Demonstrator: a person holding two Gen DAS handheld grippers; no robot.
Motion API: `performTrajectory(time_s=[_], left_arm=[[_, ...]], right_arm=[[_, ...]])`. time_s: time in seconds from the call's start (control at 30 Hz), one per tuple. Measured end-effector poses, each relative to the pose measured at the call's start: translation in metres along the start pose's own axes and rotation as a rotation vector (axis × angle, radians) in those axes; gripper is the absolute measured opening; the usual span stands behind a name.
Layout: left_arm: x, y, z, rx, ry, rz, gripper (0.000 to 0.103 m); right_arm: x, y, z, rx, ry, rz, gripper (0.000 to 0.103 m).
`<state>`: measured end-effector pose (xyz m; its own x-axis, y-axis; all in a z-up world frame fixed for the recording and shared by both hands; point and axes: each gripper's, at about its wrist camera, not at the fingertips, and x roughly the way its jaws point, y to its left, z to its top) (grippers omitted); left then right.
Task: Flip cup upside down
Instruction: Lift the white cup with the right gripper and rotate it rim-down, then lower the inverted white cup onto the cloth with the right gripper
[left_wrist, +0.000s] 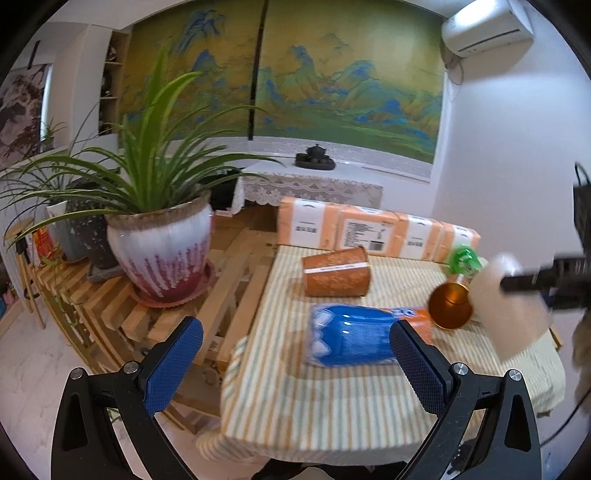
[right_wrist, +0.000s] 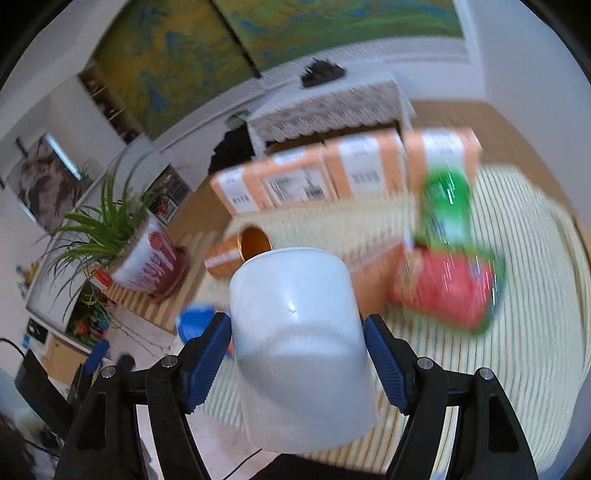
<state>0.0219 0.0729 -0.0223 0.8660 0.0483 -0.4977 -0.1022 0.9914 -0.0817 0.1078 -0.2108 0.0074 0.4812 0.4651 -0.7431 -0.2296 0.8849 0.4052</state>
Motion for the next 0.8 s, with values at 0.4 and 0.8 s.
performTrajectory(time_s=[0.4, 0.8], left_arm=[[0.0, -0.027, -0.01, 0.041, 0.061, -0.041, 0.102], [0.002, -0.043, -0.011, 0.063, 0.08, -0.052, 0.102]], right_arm=[[0.028, -0.037, -0.057, 0.165, 0.023, 0.008, 0.071], [0.035, -0.036, -0.054, 0.143, -0.009, -0.038, 0.071]])
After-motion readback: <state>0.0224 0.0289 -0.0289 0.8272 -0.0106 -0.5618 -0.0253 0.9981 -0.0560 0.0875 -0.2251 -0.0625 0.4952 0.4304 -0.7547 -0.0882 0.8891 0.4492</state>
